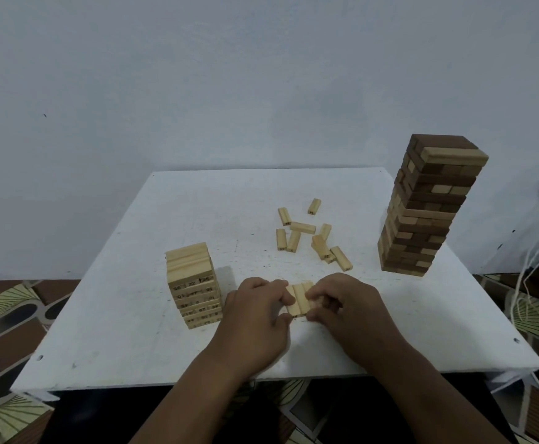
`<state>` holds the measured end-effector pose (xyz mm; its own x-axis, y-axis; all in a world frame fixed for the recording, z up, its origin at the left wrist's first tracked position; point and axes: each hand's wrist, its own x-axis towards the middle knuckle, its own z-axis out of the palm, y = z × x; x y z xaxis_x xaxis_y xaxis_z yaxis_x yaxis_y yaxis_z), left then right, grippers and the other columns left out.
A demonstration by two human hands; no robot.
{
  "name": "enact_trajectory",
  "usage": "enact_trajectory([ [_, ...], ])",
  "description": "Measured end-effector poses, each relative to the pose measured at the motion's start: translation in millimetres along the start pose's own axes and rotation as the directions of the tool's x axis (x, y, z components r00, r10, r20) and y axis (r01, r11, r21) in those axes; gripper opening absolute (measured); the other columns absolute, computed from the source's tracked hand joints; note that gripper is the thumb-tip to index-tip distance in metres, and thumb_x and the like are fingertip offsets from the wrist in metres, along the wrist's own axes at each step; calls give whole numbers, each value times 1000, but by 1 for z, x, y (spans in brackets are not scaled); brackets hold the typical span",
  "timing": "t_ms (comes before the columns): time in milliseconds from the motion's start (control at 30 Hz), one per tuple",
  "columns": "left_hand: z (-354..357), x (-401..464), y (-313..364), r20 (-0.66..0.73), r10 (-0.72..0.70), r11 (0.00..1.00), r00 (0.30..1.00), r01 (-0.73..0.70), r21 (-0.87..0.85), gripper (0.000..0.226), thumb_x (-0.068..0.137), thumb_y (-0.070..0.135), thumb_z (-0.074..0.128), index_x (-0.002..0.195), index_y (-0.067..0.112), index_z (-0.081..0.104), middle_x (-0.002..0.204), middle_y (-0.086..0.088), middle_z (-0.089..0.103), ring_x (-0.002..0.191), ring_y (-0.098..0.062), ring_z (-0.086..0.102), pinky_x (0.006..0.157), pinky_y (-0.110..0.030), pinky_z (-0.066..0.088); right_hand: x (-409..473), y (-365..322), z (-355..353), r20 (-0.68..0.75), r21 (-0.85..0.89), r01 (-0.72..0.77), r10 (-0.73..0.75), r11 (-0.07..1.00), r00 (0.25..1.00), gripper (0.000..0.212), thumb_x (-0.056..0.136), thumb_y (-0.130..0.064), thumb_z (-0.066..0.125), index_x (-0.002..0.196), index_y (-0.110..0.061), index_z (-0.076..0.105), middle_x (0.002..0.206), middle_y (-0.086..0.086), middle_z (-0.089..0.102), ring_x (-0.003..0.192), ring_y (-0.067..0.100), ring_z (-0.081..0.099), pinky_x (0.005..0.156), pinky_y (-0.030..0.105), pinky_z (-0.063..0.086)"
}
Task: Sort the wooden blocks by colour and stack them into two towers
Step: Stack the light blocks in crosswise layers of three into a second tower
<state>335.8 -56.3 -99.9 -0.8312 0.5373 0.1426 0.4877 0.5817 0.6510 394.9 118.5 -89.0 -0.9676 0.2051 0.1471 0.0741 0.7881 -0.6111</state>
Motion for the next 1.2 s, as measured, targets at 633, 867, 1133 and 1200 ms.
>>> enact_trajectory([
  [633,9,-2,2,-27,-6,1000,1000,7,5,21,81,36,70,87,39,50,125,26,51,127,0,34,98,-27,17,1,-6,-3,163,42,21,-27,999,986,40,86,-13,71,112,-37,54,81,-25,43,74,-4,46,67,3,34],
  [867,5,-6,9,-6,42,999,999,-42,4,28,85,32,64,94,40,39,114,21,50,114,-1,39,97,-32,31,-3,-7,-4,191,32,-1,-5,999,982,41,86,-15,70,106,-43,48,82,-18,46,75,1,48,64,14,32],
  [1133,-15,-11,25,-86,137,980,987,-148,-135,35,91,27,61,107,44,36,124,16,42,121,-4,41,95,-23,40,-5,-24,-28,50,93,99,-104,991,993,44,85,-16,74,108,-44,49,83,-12,52,74,5,50,60,15,36],
  [1200,-27,-13,31,-144,179,972,973,-198,-129,36,93,23,61,108,44,36,127,15,41,124,-1,39,95,-15,36,-4,-36,-40,2,108,159,-160,981,987,43,84,-18,74,111,-42,51,85,-10,54,75,9,51,61,20,42],
])
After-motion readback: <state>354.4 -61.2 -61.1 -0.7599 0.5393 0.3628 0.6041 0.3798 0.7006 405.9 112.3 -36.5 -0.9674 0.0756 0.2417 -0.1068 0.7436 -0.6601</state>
